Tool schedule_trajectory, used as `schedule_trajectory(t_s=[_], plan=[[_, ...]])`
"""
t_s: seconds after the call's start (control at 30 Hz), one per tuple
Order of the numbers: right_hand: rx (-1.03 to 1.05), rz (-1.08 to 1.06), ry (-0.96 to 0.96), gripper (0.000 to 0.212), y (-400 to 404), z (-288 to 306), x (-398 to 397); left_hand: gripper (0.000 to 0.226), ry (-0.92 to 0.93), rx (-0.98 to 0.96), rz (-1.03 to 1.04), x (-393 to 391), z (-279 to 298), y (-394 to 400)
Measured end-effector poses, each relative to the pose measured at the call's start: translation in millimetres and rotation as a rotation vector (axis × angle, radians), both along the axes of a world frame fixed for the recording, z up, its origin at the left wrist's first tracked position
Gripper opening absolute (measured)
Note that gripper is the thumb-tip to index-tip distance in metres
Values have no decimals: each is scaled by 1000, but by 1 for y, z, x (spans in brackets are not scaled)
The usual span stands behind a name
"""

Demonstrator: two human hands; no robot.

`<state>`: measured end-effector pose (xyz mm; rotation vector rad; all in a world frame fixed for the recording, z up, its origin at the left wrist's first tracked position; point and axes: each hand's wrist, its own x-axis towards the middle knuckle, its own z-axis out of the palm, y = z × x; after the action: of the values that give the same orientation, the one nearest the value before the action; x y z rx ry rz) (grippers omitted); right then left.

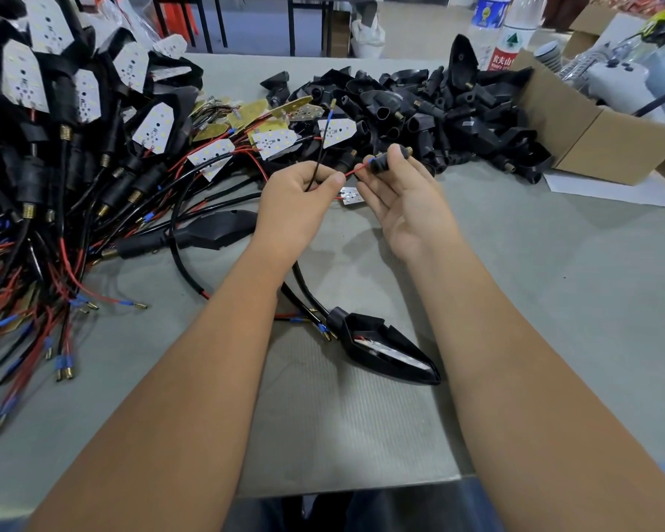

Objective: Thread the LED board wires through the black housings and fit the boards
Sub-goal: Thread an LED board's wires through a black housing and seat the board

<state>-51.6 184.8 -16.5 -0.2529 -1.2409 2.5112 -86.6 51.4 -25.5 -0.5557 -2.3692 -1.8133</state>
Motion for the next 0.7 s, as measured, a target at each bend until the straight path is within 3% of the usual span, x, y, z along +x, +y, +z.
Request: schedule_trajectory(t_s=[0.33,0.7], plan=[[-181,-16,-23,34,3,-1,-4,13,-42,33,-41,4,3,0],[-94,35,-9,21,4,2,-1,17,-6,29,53,-1,0,1]])
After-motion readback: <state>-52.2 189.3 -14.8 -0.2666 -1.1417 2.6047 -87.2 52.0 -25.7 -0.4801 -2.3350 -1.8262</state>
